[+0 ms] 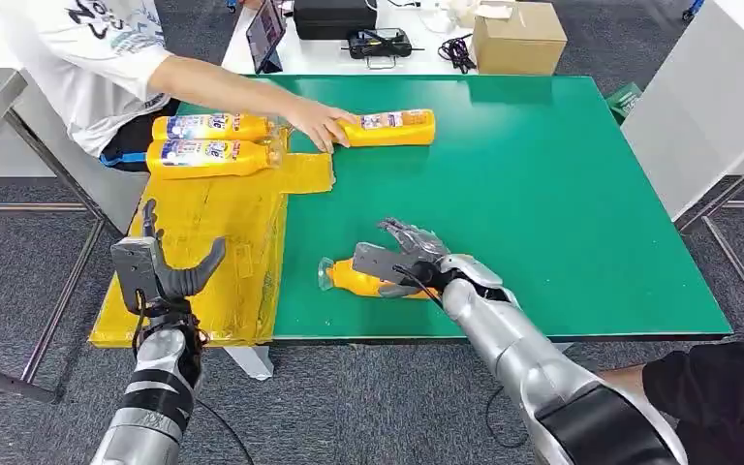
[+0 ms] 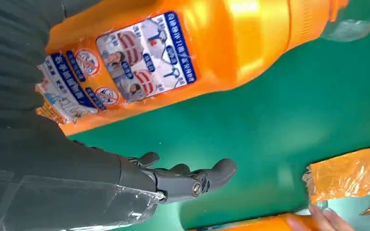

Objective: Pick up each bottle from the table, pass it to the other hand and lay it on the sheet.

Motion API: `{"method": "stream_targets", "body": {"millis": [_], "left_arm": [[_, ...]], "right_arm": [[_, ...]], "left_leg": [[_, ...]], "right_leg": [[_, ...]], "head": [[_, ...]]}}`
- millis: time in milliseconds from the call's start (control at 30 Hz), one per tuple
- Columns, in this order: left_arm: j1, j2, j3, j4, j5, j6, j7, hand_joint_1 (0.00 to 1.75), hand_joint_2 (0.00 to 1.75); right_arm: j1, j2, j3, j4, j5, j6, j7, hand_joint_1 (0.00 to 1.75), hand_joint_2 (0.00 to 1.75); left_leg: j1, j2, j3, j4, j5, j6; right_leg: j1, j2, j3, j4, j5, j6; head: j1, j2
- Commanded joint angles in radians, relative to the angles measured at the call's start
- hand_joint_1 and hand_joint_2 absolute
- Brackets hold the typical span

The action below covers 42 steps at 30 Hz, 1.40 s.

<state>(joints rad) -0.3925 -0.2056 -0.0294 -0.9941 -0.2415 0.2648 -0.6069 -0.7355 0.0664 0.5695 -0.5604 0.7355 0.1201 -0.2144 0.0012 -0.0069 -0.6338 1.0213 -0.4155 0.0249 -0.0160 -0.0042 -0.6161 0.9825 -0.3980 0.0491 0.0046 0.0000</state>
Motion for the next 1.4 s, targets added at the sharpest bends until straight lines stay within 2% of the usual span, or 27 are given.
{"method": "stream_targets", "body": {"millis": [33,233,267,300,400,500,533,733,767,833,1033,1067,1133,1167,1400], "left_arm": [[-0.033,0.012,-0.024,0.058,0.004,-0.010,0.012,0.00,1.75],[-0.034,0.011,-0.028,0.065,0.004,-0.011,0.012,0.00,1.75],[-0.032,0.010,-0.029,0.064,0.005,-0.014,0.013,0.00,1.75],[-0.032,0.009,-0.032,0.065,0.005,-0.013,0.015,0.00,1.75],[-0.032,0.008,-0.034,0.070,0.005,-0.012,0.018,0.00,1.75],[-0.033,0.007,-0.033,0.076,0.008,-0.011,0.019,0.00,1.75],[-0.032,0.007,-0.034,0.077,0.008,-0.010,0.019,0.00,1.75],[-0.026,0.010,-0.038,0.078,0.011,-0.011,0.021,0.00,1.75],[-0.026,0.010,-0.038,0.078,0.011,-0.011,0.021,0.00,1.75],[-0.026,0.010,-0.038,0.078,0.011,-0.011,0.021,0.00,1.75],[-0.027,0.009,-0.042,0.084,0.014,-0.017,0.024,0.00,1.75],[-0.026,0.009,-0.043,0.084,0.014,-0.016,0.024,0.00,1.75],[-0.024,0.009,-0.044,0.084,0.014,-0.017,0.024,0.00,1.75],[-0.024,0.008,-0.045,0.084,0.014,-0.017,0.024,0.00,1.75],[-0.009,0.008,-0.047,0.060,0.012,-0.016,0.031,0.00,1.75]], "right_arm": [[-0.087,-0.083,0.165,0.053,-0.009,0.076,-0.001,0.00,1.75],[-0.055,-0.122,0.214,0.021,-0.028,0.084,-0.009,0.00,1.75],[-0.047,-0.127,0.221,0.019,-0.034,0.090,-0.008,0.00,1.75],[-0.042,-0.132,0.230,0.017,-0.038,0.091,-0.007,0.00,1.75],[-0.035,-0.135,0.244,0.022,-0.040,0.095,-0.005,0.00,1.75],[-0.036,-0.135,0.255,0.027,-0.046,0.096,-0.003,0.00,1.75],[-0.037,-0.136,0.268,0.029,-0.045,0.095,0.003,0.00,1.75],[-0.039,-0.155,0.307,0.030,-0.066,0.102,0.012,0.00,1.75],[-0.039,-0.155,0.307,0.030,-0.066,0.102,0.012,0.00,1.75],[-0.039,-0.155,0.307,0.030,-0.066,0.102,0.012,0.00,1.75],[-0.059,-0.180,0.350,0.024,-0.066,0.145,0.007,0.00,1.75],[-0.060,-0.183,0.357,0.021,-0.064,0.144,0.007,0.21,1.75],[-0.060,-0.186,0.361,0.017,-0.062,0.141,0.005,1.64,1.75],[-0.060,-0.186,0.361,0.016,-0.062,0.140,0.005,1.75,1.75],[-0.010,-0.196,0.338,-0.056,-0.094,0.017,0.016,1.75,1.75]], "left_leg": [[0.000,-0.001,0.002,0.000,-0.001,-0.001],[0.000,-0.001,0.003,0.000,-0.001,-0.001],[0.001,0.000,0.009,0.000,-0.004,-0.002],[0.000,-0.001,0.004,-0.001,-0.001,-0.001],[0.000,-0.001,0.005,-0.001,-0.002,-0.001],[0.001,-0.001,0.009,0.000,-0.003,-0.002],[0.000,-0.001,0.003,-0.001,-0.001,-0.001],[0.000,-0.001,0.003,-0.001,-0.001,-0.001],[0.001,-0.001,0.010,-0.001,-0.003,-0.002],[0.000,-0.001,0.004,-0.001,-0.001,-0.001],[0.000,-0.001,0.005,0.000,-0.001,-0.001],[0.000,-0.001,0.006,0.000,-0.002,-0.001],[0.001,-0.001,0.007,0.000,-0.002,-0.001],[0.000,-0.001,0.006,-0.001,-0.001,-0.001],[0.001,-0.001,0.007,-0.001,-0.002,-0.001]], "right_leg": [[0.000,-0.001,0.002,0.000,-0.001,-0.001],[0.000,-0.001,0.003,0.000,-0.001,-0.001],[0.001,-0.001,0.009,0.000,-0.004,-0.003],[0.000,-0.001,0.004,0.000,-0.002,-0.001],[0.000,-0.001,0.005,-0.001,-0.002,-0.002],[0.001,-0.001,0.009,-0.001,-0.004,-0.003],[0.000,-0.001,0.004,-0.001,-0.001,-0.001],[0.000,-0.001,0.003,-0.001,-0.001,-0.001],[0.001,-0.001,0.010,-0.001,-0.003,-0.003],[0.000,-0.001,0.004,-0.001,-0.001,-0.001],[0.000,-0.001,0.006,-0.001,-0.002,-0.002],[0.001,-0.001,0.007,0.000,-0.002,-0.002],[0.001,-0.001,0.008,-0.001,-0.002,-0.002],[0.001,-0.001,0.006,-0.001,-0.002,-0.002],[0.001,-0.001,0.007,-0.001,-0.002,-0.002]], "head": [[0.000,0.000],[0.000,0.000],[0.000,0.000],[0.000,0.000],[0.000,0.000],[0.000,0.000],[0.000,0.000],[0.000,0.000],[0.000,0.000],[0.000,0.000],[0.000,0.000],[0.000,0.000],[0.000,0.000],[0.000,0.000],[0.000,0.000]]}}
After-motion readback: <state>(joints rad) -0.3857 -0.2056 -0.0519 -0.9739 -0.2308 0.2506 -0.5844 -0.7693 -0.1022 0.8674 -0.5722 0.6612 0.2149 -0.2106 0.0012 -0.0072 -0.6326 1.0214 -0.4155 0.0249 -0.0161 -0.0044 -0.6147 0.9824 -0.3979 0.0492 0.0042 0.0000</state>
